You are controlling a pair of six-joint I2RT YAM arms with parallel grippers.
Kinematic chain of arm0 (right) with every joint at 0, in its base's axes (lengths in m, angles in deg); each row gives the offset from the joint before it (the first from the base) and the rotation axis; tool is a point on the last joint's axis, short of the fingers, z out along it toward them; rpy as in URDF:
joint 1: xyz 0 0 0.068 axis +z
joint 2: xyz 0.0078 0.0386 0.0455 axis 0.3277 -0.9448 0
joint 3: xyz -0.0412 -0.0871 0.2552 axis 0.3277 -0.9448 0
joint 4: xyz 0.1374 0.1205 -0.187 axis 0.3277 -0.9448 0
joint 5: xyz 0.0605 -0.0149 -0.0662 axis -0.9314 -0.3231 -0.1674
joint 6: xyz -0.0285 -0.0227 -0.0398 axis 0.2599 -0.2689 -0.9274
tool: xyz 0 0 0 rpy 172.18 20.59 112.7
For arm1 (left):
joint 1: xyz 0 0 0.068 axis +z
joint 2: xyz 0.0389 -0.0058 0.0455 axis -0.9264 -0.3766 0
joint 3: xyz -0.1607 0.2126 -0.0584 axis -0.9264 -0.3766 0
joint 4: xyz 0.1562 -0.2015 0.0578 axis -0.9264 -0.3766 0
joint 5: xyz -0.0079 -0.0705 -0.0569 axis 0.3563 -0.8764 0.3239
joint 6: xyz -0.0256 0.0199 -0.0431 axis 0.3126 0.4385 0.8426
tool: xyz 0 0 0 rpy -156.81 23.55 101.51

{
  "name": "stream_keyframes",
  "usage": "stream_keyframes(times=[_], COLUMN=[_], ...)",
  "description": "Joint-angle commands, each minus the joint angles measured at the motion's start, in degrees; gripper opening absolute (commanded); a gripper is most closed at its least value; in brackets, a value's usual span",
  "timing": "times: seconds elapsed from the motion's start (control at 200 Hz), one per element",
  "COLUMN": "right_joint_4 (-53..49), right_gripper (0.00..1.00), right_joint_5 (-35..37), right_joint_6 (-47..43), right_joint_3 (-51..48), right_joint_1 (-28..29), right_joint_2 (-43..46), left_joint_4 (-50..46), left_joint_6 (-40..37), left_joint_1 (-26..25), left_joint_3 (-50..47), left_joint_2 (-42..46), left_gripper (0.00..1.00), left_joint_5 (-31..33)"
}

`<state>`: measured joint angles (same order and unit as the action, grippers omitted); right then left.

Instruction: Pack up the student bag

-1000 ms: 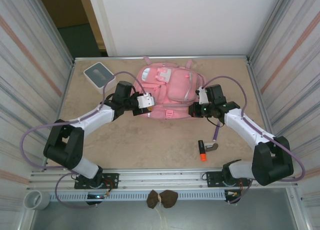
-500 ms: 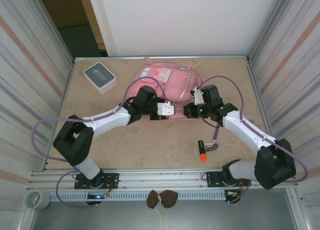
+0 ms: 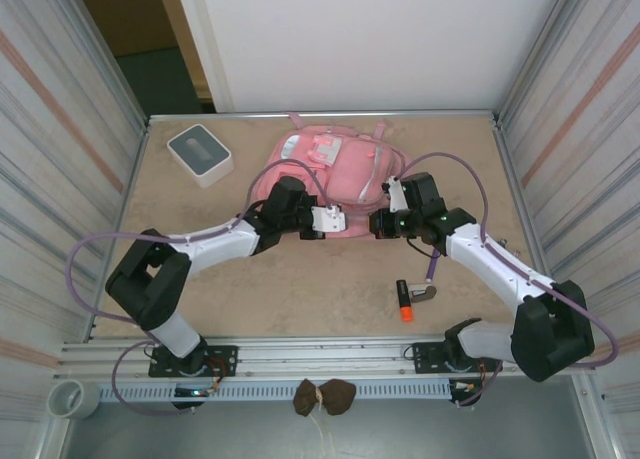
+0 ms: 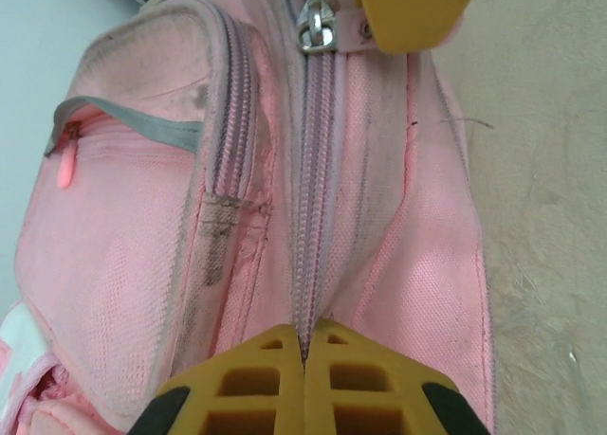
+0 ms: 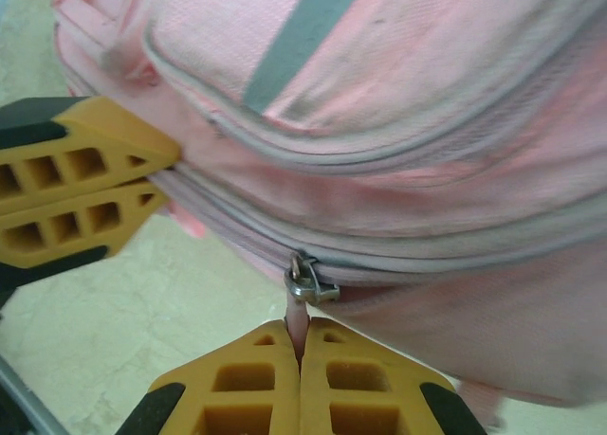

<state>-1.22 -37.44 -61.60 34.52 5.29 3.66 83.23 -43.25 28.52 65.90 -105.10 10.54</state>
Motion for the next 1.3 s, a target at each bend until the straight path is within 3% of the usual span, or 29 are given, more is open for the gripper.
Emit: stream_keyframes(times=[0.0,0.135,0.306,0.391,0.531,0.601,0.701,0.897,1.298], right_joint_4=[-7.72,-9.62,-8.12,-6.5,0.05,1.69,1.19,-1.2,-5.63], right_gripper=[0.0,0.0,0.0,0.0,0.0,0.18,0.36,0.46,0.38], right_joint_5=[13.33,17.83,15.79,13.14,0.07,-1.37,3.17,16.82,35.2], right_joint_6=[-0.79,-1.03,-1.56,-2.1,-3.26,-4.04,-6.11,-8.32,-12.05], right_joint_3=[1.47,2.57,3.01,2.83,1.5,1.9,3.43,7.77,14.36], right_joint_1=[-2.03,-2.45,-1.87,-1.11,1.24,4.57,9.13,15.14,22.65], right_joint_2=[1.67,0.96,-0.19,-0.55,0.15,-0.01,-1.64,-7.5,-17.11], left_joint_4=[0.54,1.68,4.08,4.15,4.05,4.14,3.92,2.3,1.07], left_joint_6=[1.11,1.51,3.29,3.52,5.35,6.07,6.14,6.1,5.75], left_joint_1=[5.22,8.98,12.67,12.9,12.82,12.47,11.81,11.25,10.7], left_joint_3=[-3.27,-6.83,-10.77,-11.38,-11.12,-10.96,-10.56,-9.26,-8.65], left_joint_2=[5.6,8.46,10.69,11.16,11.28,11.03,10.54,10.09,10.47], left_gripper=[0.0,0.0,0.0,0.0,0.0,0.0,0.0,0.0,0.0], left_joint_5=[0.39,-1.51,-3.72,-4.44,-7.44,-8.2,-8.33,-8.43,-8.27])
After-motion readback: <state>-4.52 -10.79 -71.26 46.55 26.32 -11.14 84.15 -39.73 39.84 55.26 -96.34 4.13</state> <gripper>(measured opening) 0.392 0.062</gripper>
